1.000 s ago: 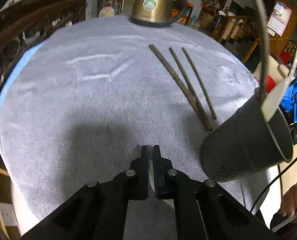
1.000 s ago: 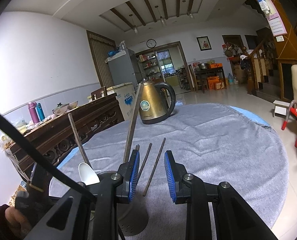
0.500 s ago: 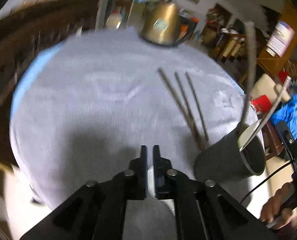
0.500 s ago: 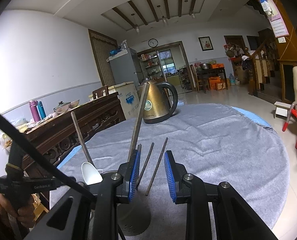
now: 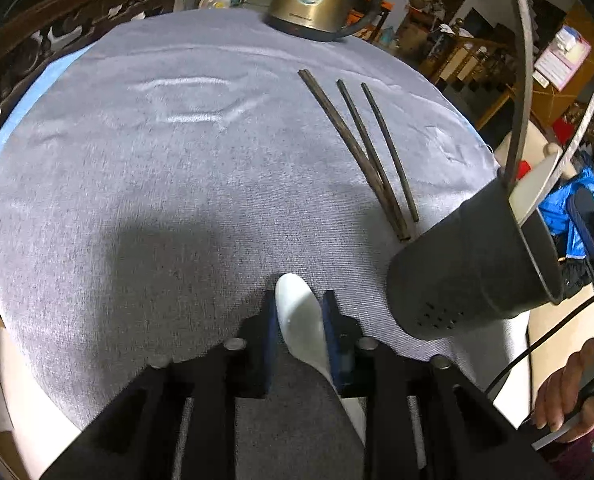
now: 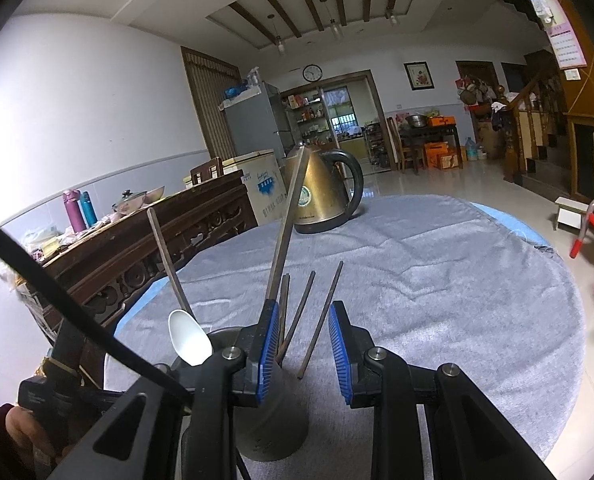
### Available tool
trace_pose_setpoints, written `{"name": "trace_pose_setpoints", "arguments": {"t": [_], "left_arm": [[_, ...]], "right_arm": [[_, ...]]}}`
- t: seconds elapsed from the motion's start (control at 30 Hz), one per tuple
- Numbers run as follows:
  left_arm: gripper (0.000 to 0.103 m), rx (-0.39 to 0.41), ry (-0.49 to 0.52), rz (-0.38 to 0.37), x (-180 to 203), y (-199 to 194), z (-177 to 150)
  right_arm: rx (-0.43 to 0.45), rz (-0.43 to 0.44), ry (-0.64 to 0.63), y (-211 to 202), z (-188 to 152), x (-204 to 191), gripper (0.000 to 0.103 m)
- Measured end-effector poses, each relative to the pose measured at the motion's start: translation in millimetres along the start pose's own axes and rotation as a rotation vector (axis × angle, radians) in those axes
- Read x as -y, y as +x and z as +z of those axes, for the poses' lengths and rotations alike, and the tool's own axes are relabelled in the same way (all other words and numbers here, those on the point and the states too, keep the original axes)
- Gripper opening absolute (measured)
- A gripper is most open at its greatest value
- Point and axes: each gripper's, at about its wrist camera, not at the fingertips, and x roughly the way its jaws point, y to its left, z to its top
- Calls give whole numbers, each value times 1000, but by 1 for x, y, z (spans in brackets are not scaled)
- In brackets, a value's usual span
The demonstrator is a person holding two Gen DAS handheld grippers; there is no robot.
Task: Organize utensils
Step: 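Lower the spoon in the left tool into the cup and open it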
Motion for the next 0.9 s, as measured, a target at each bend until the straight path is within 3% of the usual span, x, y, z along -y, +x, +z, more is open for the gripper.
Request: {"name": "trace_pose_setpoints", "arguments": {"t": [0.3,0.4,0.47,0.5,0.53,0.6,0.67,0.73,0.9], "left_arm": [[2,98,77,30,7,-12,1],[2,78,70,62,4,-9,5],[2,57,46,41,-1,-7,5],[9,53,24,35,-4,-7,6],[28,45,6,32,-6,-7,6],[51,47,-14,31,-8,-6,5],[51,52,-13,25,-6,-6,4],[51,41,1,32,-1,-2,5],[49,23,73,75,16,10,5]], "right_arm": [[-7,-3,8,3,-1,1,28],[-7,-3,7,3,-1,1,28],[-8,-2,7,3,-1,1,28],[-8,-2,7,3,-1,1,28],[-8,-2,8,3,-1,1,28],[-15,-1,8,4,-1,1,28],[-23,0,10,6,-2,1,33],[-23,0,13,5,-3,1,46],[-14,4,9,3,-5,0,47]]}}
